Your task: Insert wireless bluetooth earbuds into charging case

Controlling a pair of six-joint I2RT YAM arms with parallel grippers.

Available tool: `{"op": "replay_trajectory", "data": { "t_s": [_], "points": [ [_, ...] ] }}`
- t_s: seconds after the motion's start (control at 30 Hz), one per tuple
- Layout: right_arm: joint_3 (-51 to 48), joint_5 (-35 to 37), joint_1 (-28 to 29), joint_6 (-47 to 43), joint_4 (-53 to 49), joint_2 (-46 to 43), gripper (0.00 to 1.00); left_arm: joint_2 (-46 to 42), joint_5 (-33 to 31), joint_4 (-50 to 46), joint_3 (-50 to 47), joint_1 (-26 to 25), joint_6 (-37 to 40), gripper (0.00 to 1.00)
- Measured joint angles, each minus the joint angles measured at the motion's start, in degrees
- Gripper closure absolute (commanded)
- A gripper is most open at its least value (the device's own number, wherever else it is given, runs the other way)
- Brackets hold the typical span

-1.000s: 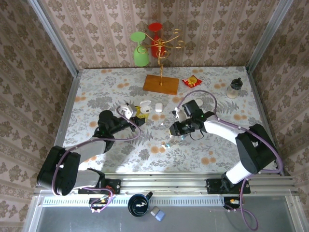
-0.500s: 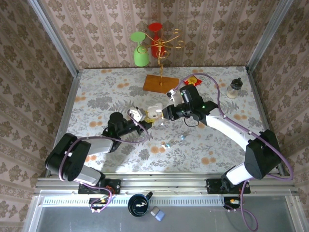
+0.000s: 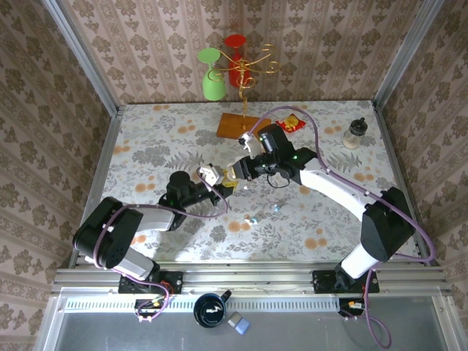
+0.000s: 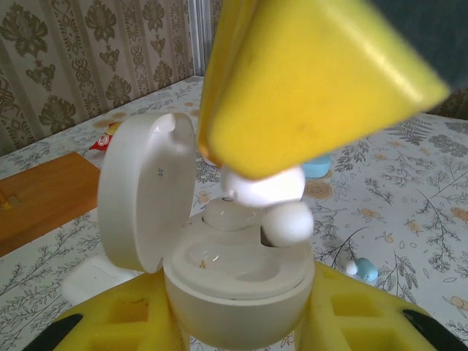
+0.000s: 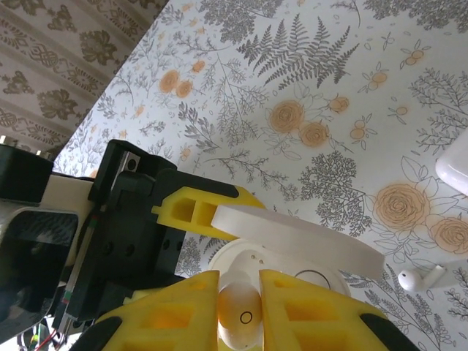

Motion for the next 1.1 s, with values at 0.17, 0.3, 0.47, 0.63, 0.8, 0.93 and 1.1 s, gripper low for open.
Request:
{"op": "replay_trajectory", "data": {
  "t_s": [0.17,0.3,0.47,0.63,0.8,0.93,1.1],
  "points": [
    [1.29,0.07,0.46,-0.20,-0.15,1.62,0.80,0.00,-0.07,0.13,0.00,-0.22,-0.02,0.76],
    [1.55,0.24,0.52,-0.22,-0.33,1.99,0.80,0.00,-0.24,0.13,0.00,-0.22,-0.26,0.77],
    [1.57,0.68,0.72,-0.22,-0.28,2.32,0.79,0.09,-0.24,0.13,0.00,-0.22,-1.25,0.77],
    [1.55,0.92,1.05,-0.04,-0.26,2.49,0.69,0.20,-0.39,0.09,0.00,-0.22,-1.57,0.78],
    [0.37,1.33,1.40,0.28,0.35,2.21,0.61,0.22,-0.44,0.07,0.00,-0.24,-1.57,0.77],
    [-1.01,1.88,1.33,0.31,0.66,0.13,0.59,0.20,-0.44,0.57,0.00,-0.28,-1.60,0.77],
    [-3.34,2.23,0.59,0.79,1.53,-2.89,0.60,0.22,-0.44,1.27,0.00,-0.26,-1.60,0.77]
  ]
}}
